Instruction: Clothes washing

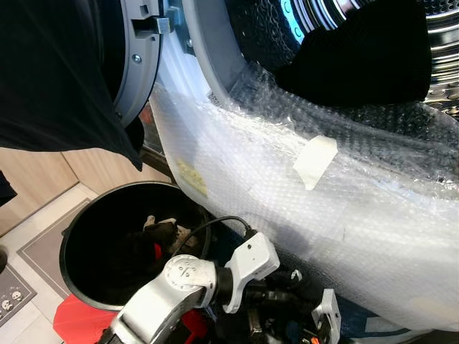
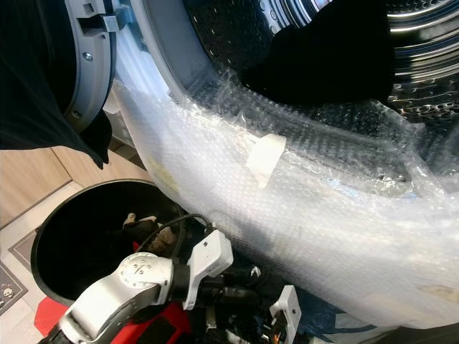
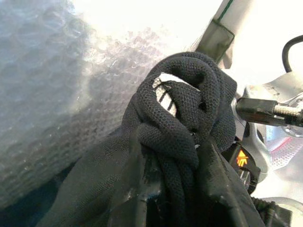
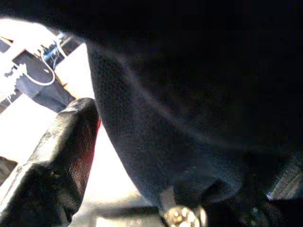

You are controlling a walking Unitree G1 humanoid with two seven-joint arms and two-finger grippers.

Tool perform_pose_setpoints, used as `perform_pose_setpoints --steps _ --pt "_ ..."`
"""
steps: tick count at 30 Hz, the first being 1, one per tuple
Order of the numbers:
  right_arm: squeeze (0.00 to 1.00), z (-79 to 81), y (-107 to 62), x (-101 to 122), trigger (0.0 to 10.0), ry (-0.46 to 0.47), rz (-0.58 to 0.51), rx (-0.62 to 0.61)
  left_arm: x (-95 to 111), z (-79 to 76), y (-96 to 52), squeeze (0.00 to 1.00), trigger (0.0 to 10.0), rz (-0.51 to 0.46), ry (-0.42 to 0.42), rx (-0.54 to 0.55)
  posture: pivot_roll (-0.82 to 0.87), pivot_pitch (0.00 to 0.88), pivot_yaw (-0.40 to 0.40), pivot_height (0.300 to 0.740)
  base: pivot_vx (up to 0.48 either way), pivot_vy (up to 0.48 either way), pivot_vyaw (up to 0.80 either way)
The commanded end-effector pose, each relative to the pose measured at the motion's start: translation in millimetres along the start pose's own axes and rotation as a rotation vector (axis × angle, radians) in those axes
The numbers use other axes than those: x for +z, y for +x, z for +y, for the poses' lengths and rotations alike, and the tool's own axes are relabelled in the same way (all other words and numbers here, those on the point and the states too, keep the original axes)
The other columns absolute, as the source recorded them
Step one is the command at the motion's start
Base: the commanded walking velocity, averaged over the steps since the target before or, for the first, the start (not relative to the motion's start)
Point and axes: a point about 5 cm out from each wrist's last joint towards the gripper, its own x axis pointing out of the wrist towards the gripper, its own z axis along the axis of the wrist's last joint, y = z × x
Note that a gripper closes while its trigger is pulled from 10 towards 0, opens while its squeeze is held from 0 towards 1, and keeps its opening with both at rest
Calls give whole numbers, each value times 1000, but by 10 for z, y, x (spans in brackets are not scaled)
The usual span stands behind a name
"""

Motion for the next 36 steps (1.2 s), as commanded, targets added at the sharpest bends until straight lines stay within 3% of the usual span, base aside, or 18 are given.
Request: perform_pose_setpoints --steps 1,8,14,16,24,29,34,35,36 --pt "0 55 51 6 10000 7 -3 33 69 -88 150 0 0 -29 32 -62 61 107 -28 740 0 0 0" --pt "0 67 104 -70 10000 -13 43 34 169 -146 341 0 0 -71 68 -78 69 85 -36 740 0 0 0" --pt "0 -108 129 -198 10000 -30 93 -124 313 -196 422 0 0 -138 72 -79 73 78 -31 740 0 0 0" --pt "0 -147 200 -132 10000 -11 30 -166 331 -219 400 0 0 -143 74 -92 78 91 -29 740 0 0 0" --pt "0 -181 247 -112 10000 12 -31 -201 386 -156 318 0 0 -156 72 -55 87 103 -25 740 0 0 0" --pt "0 -243 235 -249 10000 -22 72 -260 401 -142 296 0 0 -158 77 -44 83 101 -20 740 0 0 0" --pt "0 -294 216 -321 10000 -22 105 -297 408 -149 286 0 0 -159 76 -38 94 105 -23 740 0 0 0" --pt "0 -310 212 -333 7059 -24 109 -310 416 -149 275 0 0 -162 74 -34 101 107 -24 740 0 0 0" --pt "0 -332 220 -343 1059 -34 122 -325 429 -149 248 0 0 -170 64 -26 99 107 -21 740 0 0 0"
